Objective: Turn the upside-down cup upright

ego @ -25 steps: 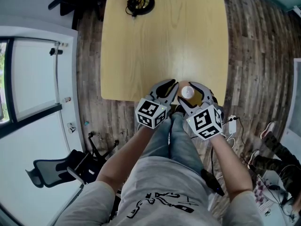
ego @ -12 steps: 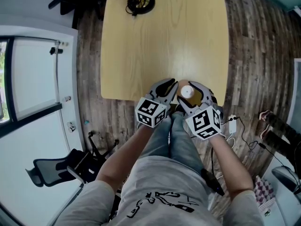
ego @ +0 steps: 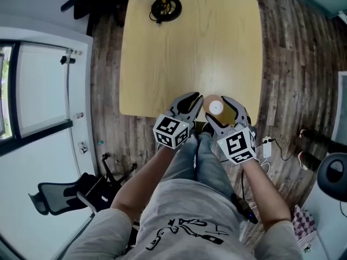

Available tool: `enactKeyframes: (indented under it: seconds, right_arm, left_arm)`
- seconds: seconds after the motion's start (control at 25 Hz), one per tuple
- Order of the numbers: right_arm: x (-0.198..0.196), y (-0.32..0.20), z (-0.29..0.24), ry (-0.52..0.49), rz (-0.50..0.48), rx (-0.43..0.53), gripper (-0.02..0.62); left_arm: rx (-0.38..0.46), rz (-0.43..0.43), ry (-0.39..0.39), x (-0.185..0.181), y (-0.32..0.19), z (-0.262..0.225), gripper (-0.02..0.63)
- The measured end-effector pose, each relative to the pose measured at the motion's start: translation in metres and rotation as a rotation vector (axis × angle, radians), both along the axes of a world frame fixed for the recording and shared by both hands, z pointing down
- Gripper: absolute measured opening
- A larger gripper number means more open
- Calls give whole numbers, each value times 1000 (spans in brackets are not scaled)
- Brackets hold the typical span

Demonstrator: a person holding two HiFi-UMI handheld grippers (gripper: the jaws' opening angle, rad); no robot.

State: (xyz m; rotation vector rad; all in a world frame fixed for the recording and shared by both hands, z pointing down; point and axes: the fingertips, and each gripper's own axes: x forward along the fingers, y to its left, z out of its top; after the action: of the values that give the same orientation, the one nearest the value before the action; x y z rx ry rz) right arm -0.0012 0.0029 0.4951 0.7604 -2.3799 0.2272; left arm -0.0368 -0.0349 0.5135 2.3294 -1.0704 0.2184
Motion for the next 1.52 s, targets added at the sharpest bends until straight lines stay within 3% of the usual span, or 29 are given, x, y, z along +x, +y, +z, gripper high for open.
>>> enactKeyframes:
  seconds: [0.36, 0.56, 0.64, 1.0, 1.32, 1.52]
  right_arm:
    - [20, 0, -59, -119, 106, 54, 268]
    - [32, 6, -113, -227, 192, 122, 89]
    - [35, 11, -137, -264, 228, 136, 50]
    - [32, 43, -217, -401, 300, 195, 29]
    - [18, 77, -266, -445, 298, 266, 23]
    - [21, 82, -272, -445, 324, 308, 23]
  left_arm:
    - [65, 21, 18, -5, 13, -66, 58]
    - [130, 58, 50, 5, 30, -126, 26]
    - [149, 68, 58, 7, 37, -151, 19]
    - [221, 104, 85, 13, 78, -236, 9]
    - [331, 56, 73, 18, 105, -288, 9]
    - [400, 55, 43, 21, 112, -294, 9]
